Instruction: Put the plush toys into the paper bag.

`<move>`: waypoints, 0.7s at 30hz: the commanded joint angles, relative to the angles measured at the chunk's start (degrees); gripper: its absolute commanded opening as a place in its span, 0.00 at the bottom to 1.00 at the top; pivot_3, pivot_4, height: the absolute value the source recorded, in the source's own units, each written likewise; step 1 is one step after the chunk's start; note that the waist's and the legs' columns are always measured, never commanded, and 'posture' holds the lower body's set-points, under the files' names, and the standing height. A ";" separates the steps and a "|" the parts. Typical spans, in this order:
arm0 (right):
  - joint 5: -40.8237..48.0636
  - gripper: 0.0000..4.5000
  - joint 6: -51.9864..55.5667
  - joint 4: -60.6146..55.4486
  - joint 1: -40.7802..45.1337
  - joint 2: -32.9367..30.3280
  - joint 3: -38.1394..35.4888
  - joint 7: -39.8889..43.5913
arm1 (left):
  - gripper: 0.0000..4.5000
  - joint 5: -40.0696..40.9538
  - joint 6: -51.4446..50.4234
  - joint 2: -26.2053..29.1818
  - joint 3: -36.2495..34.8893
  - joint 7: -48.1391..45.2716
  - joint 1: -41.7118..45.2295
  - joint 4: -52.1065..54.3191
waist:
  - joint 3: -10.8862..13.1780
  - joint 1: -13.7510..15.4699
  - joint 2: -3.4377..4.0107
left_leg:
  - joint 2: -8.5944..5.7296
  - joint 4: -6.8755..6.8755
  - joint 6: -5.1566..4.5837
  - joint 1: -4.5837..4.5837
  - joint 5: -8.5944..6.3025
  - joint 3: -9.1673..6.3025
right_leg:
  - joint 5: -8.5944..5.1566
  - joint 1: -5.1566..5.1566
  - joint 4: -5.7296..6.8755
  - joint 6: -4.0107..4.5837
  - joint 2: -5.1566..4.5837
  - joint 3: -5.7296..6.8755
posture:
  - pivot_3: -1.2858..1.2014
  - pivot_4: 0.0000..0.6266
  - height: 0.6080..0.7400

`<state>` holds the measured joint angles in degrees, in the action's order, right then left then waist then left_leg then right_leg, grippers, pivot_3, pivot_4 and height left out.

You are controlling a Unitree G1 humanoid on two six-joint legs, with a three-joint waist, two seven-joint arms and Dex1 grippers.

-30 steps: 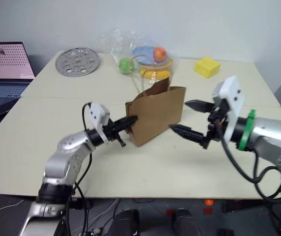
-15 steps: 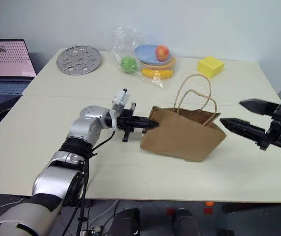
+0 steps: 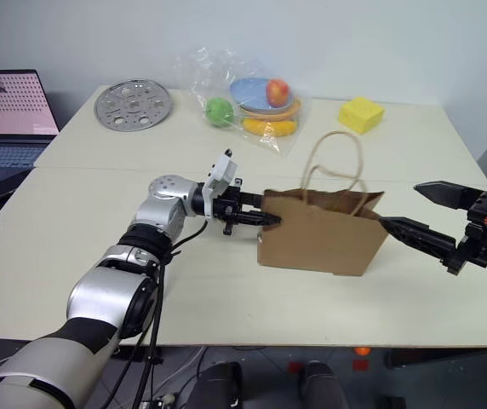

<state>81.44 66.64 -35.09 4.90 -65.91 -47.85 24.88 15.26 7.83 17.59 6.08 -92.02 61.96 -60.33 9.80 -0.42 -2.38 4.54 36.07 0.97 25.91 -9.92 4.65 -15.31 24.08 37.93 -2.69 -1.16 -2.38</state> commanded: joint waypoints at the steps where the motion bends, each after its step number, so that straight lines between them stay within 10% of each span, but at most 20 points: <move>1: -2.15 1.00 -2.00 1.08 -0.56 -0.79 -1.07 2.26 | 0.63 1.08 -1.22 0.28 -0.06 -0.48 -0.12 3.53 | 0.00 0.02 0.00 | 0.00 0.01 0.00 0.00 0.00 -0.01 | 0.00 -0.01 0.01 0.00 0.00 0.01 | 0.52 0.24 1.00; 7: -19.42 1.00 -9.98 7.57 -8.38 2.69 -2.91 8.97 | 0.99 1.00 -9.80 9.97 -5.54 7.59 -3.24 13.58 | 0.00 -0.61 0.00 | 0.02 0.03 0.00 -0.01 0.00 -0.02 | 0.00 0.00 0.04 -0.01 0.03 0.00 | 0.52 0.24 1.00; 21: -51.03 1.00 -37.95 18.72 -5.50 24.56 20.47 4.11 | 0.99 0.45 -32.67 17.17 -9.91 35.51 -30.07 60.57 | -0.09 -1.46 0.32 | 0.01 0.18 0.02 -0.25 0.04 0.09 | 0.14 -0.08 0.20 -0.17 0.02 -0.19 | 0.52 0.24 1.00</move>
